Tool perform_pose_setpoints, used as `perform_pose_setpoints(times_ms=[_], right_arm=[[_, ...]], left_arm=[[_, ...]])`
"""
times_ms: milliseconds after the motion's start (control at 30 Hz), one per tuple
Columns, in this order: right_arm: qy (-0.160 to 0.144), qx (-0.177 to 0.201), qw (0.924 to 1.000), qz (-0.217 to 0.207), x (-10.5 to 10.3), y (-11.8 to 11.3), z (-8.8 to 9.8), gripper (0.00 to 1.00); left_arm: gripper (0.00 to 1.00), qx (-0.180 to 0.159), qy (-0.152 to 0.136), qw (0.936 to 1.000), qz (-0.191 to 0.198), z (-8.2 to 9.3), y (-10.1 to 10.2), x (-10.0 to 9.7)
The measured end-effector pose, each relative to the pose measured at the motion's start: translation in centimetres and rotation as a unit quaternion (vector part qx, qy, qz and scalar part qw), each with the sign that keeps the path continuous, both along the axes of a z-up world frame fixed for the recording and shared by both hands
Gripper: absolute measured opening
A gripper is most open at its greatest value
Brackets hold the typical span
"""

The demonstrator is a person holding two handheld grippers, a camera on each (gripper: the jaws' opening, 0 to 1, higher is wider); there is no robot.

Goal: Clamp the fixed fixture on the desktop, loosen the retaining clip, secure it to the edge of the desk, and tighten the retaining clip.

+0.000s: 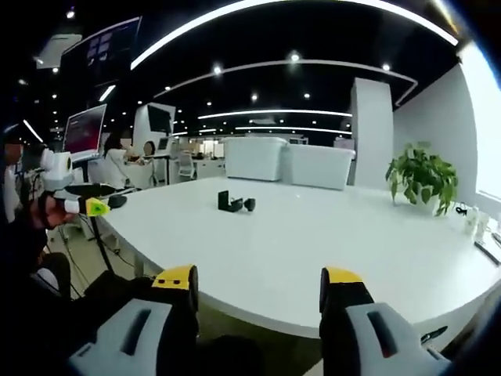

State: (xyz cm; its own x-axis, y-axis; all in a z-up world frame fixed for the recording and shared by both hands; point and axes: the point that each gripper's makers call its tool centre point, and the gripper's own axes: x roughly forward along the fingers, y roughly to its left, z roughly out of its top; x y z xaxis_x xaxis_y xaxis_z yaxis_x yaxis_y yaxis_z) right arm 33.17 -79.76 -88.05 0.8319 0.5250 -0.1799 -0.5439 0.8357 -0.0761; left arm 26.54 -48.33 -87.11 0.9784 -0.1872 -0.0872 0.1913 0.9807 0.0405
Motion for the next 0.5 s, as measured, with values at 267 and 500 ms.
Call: perform_pose_setpoints(times_ms=[267,500], right_arm=[[-0.015,-0.008,0.9997,0.018,2.5,1.9,0.7,0.57],[-0.023,-0.002,0.9993,0.030,3.9,3.0,0.6,0.57]], left_arm=[[0.80,0.003,-0.009,1.0000,0.004,0.4,0.2,3.2],[0.80,0.023,-0.006,0.9997,-0.006,0.0,-0.2,5.4]])
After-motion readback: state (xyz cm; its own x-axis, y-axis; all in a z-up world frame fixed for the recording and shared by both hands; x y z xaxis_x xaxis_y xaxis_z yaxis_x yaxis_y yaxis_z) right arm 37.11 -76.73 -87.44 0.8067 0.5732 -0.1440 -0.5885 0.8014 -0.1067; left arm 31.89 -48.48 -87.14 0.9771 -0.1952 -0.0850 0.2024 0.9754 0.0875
